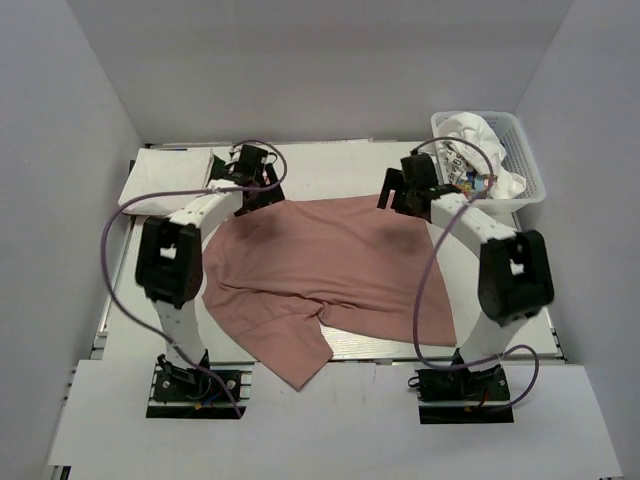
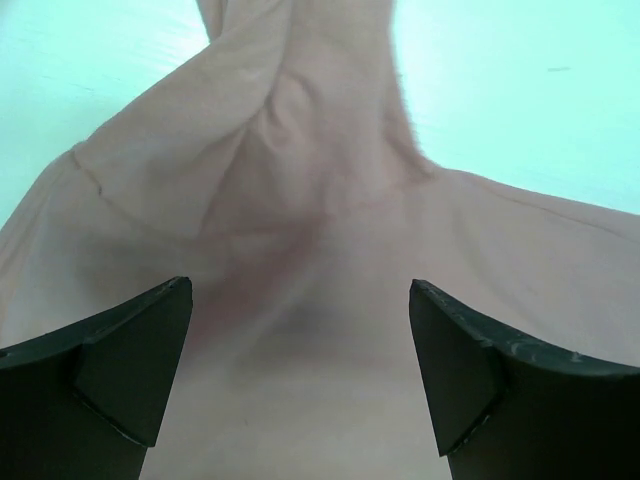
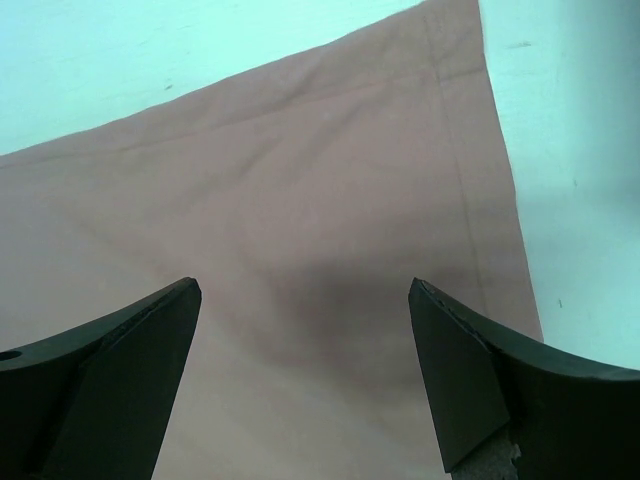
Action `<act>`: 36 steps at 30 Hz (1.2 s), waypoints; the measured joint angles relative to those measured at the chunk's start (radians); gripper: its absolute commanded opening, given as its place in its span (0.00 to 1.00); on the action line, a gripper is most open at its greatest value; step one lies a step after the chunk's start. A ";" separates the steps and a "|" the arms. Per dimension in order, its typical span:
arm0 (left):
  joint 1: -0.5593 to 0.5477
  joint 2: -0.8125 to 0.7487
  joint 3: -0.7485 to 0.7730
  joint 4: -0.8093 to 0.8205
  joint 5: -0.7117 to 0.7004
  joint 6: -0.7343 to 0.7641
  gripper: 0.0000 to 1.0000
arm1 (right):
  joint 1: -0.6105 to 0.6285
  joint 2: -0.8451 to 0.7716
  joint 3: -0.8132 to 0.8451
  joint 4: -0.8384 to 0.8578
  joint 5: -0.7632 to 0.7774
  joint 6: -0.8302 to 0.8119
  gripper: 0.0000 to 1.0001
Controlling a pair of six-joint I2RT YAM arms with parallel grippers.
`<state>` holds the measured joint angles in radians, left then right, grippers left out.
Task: Fold and stack the t-shirts
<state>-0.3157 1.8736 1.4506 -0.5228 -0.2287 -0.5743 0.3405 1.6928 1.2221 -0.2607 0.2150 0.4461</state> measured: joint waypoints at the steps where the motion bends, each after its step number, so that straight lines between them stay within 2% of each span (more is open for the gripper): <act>1: 0.005 0.056 0.034 -0.013 -0.002 0.007 0.99 | 0.000 0.055 0.041 -0.010 0.006 -0.009 0.90; 6: 0.022 0.273 0.153 -0.080 -0.039 0.035 0.99 | 0.000 0.238 0.179 -0.062 0.029 -0.036 0.90; 12: 0.039 0.361 0.297 -0.119 -0.045 0.048 0.99 | -0.008 0.378 0.270 -0.130 0.040 -0.036 0.90; 16: 0.056 0.473 0.474 -0.140 -0.035 0.082 0.99 | -0.034 0.458 0.376 -0.167 0.029 -0.034 0.90; 23: 0.088 0.712 0.837 -0.012 0.098 0.222 0.99 | -0.108 0.693 0.749 -0.205 -0.025 -0.060 0.90; 27: 0.102 0.782 0.921 0.088 0.181 0.269 0.99 | -0.133 0.818 0.954 -0.189 -0.072 -0.119 0.90; 31: 0.111 0.779 0.923 0.097 0.230 0.286 0.99 | -0.138 0.824 0.966 -0.169 -0.115 -0.187 0.90; 36: 0.105 0.665 0.824 0.012 0.196 0.291 0.99 | -0.103 0.652 0.798 -0.159 -0.129 -0.260 0.90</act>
<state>-0.2108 2.5385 2.2742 -0.5106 -0.0330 -0.2836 0.2375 2.3447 2.0197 -0.4198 0.0860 0.1860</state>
